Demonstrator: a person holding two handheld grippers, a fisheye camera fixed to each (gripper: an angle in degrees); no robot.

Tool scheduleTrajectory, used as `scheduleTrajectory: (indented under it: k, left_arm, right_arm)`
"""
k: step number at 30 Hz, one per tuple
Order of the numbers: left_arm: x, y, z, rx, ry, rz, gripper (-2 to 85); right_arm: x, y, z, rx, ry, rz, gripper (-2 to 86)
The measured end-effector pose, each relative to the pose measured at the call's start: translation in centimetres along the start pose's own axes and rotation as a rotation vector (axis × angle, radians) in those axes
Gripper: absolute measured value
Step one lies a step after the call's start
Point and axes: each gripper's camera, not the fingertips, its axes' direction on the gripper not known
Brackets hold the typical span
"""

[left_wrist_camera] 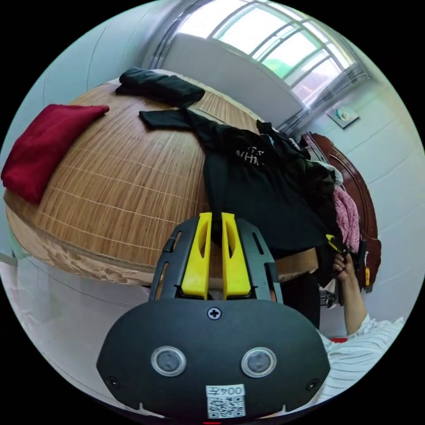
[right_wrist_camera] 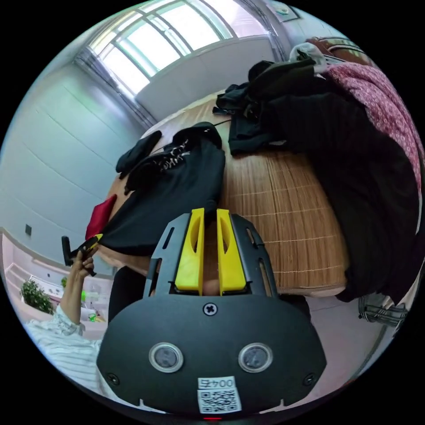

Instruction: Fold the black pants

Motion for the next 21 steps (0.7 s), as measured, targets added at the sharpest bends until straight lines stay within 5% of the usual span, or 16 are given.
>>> scheduleTrajectory:
  k: [8,16,21]
  left_arm:
    - [1.1,11.4,-10.3,-0.026,-0.023,0.123,1.9]
    - [-1.5,23.6,-10.0,-0.108,-0.086,0.082,3.0]
    - [-4.5,24.7,-10.2,-0.120,0.031,0.042,6.5]
  right_arm:
    - [-5.3,10.0,-9.7,-0.168,0.045,-0.284,6.5]
    - [-6.3,22.8,-8.9,-0.266,0.045,-0.268,10.7]
    - [-8.0,24.6,-8.2,-0.324,0.088,-0.319,12.6]
